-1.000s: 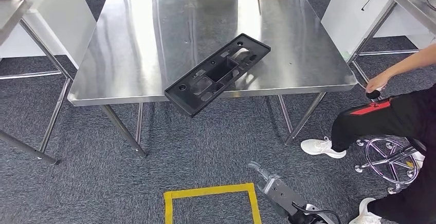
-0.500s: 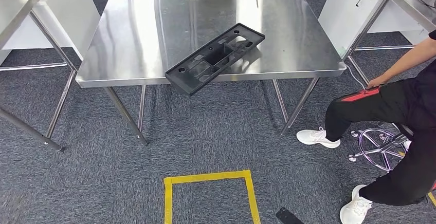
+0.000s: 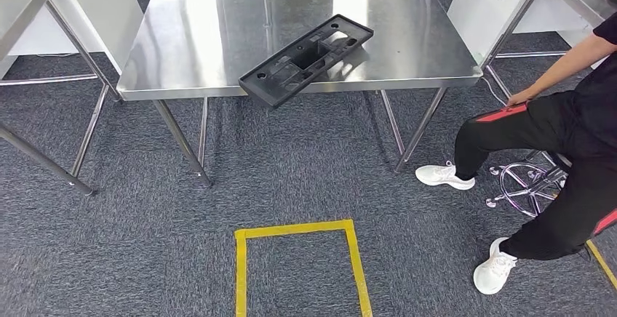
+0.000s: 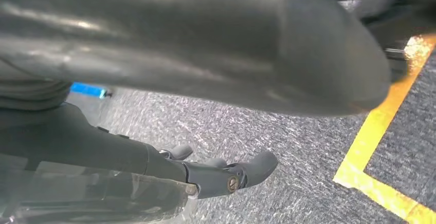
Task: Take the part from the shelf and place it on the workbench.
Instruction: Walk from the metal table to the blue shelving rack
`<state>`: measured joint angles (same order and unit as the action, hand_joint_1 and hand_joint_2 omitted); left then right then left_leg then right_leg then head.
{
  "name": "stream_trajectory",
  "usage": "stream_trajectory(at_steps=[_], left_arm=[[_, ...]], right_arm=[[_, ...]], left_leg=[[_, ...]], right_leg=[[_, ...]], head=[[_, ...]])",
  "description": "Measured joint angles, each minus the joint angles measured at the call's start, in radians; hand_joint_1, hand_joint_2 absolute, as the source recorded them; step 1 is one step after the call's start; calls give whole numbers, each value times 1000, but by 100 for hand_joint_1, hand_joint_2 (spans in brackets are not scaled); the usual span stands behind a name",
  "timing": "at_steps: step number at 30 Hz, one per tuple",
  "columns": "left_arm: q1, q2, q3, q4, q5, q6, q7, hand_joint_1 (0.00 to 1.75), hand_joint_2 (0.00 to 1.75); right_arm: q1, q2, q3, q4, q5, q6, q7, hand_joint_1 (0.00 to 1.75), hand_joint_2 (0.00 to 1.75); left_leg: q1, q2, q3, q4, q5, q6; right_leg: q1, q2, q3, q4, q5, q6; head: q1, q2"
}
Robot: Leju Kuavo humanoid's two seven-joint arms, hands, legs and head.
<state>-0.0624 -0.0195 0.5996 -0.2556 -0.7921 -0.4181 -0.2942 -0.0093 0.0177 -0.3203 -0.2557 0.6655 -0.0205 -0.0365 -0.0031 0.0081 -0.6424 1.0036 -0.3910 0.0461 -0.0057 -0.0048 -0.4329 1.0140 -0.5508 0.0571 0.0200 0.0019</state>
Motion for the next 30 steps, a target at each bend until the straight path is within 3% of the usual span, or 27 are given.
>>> stream_trajectory(at_steps=[2,4,5,6,8,9,10,11,14,17,19,21,22,24,25,26,28,29,30], left_arm=[[-4,0,0,0,-6,0,0,0,0],[-6,2,0,0,-9,0,1,0,0],[-5,2,0,1,-11,0,2,0,0],[-5,2,0,1,-12,-1,3,0,0],[-5,2,0,1,-13,-2,5,0,0],[-6,2,0,1,-13,-2,5,0,0],[-6,2,0,1,-13,-2,5,0,0],[-6,2,0,1,-13,-2,6,0,0],[-6,2,0,1,-13,-2,6,0,0],[-6,2,0,1,-13,-2,6,0,0],[-7,2,0,1,-14,-2,7,0,0],[-8,4,0,1,-17,-2,8,0,0],[-10,4,0,1,-20,-2,9,0,0],[-14,5,0,2,-25,0,12,0,0],[-16,4,0,2,-25,0,13,0,0],[-16,3,0,2,-25,0,14,0,0],[-16,1,0,2,-25,0,14,0,0],[-16,0,0,2,-25,0,14,0,0],[-16,0,0,2,-25,0,14,0,0]], right_arm=[[-6,1,-14,9,-6,-11,-10,0,0],[-9,3,-26,17,-8,-21,-18,0,0],[-10,4,-31,20,-8,-27,-21,0,0],[-11,4,-34,23,-7,-33,-23,0,0],[-13,5,-41,26,-6,-46,-27,0,0],[-13,6,-44,27,-5,-51,-27,0,0],[-13,7,-46,28,-5,-54,-27,0,0],[-13,7,-49,29,-4,-55,-28,0,0],[-13,8,-51,31,-4,-57,-27,0,0],[-13,9,-52,32,-4,-57,-27,0,0],[-14,10,-52,32,-4,-57,-27,0,0],[-15,13,-53,35,-4,-56,-24,0,0],[-15,16,-56,38,-5,-54,-21,0,0],[-16,20,-62,45,-7,-52,-16,0,0],[-16,21,-65,47,-7,-51,-15,0,0],[-16,22,-67,48,-7,-51,-15,0,0],[-16,21,-69,48,-7,-51,-15,0,0],[-17,21,-69,48,-7,-51,-15,0,0],[-17,21,-70,48,-7,-51,-15,0,0]], left_leg=[[-2,1,-4,-4,21,-8],[0,-1,-8,-3,23,-18],[2,-3,-14,13,-3,-24],[5,-5,-24,51,-49,-30],[11,-7,-49,175,-157,-39],[13,-7,-59,240,-188,-42],[14,-7,-58,281,-191,-45],[16,-7,-44,294,-174,-46],[18,-6,28,229,-109,-44],[18,-7,42,211,-103,-43],[18,-8,80,155,-106,-40],[12,-10,131,62,-121,-29],[11,-10,131,28,-119,-16],[9,-7,102,-9,-89,7],[11,-5,80,-15,-69,13],[11,-3,62,-14,-54,12],[12,1,25,-13,-25,6],[12,2,8,-12,-10,1],[12,2,-7,-11,4,-5]], right_leg=[[6,2,39,-80,-16,-13],[-2,0,26,-80,-5,-28],[-6,-2,19,-79,5,-40],[-10,-5,10,-78,15,-52],[-7,-8,-15,-73,34,-66],[-5,-9,-29,-67,43,-68],[-3,-10,-44,-59,51,-67],[-3,-10,-61,-50,57,-64],[-4,-10,-95,-27,65,-57],[-4,-10,-98,-24,66,-56],[-4,-10,-105,-16,67,-54],[-3,-11,-122,-6,79,-39],[-2,-9,-143,25,56,-34],[-4,-4,-188,133,-24,-29],[-6,-1,-206,206,-74,-31],[-8,0,-207,252,-83,-24],[-11,0,-170,262,-42,3],[-14,0,-127,218,-14,14],[-15,0,-66,142,-2,18]], head=[[-1,0],[-3,0],[-4,0],[-6,0],[-9,0],[-9,0],[-9,0],[-10,0],[-10,0],[-10,0],[-10,0],[-9,0],[-8,0],[-1,0],[2,0],[4,0],[4,0],[4,0],[5,0]])
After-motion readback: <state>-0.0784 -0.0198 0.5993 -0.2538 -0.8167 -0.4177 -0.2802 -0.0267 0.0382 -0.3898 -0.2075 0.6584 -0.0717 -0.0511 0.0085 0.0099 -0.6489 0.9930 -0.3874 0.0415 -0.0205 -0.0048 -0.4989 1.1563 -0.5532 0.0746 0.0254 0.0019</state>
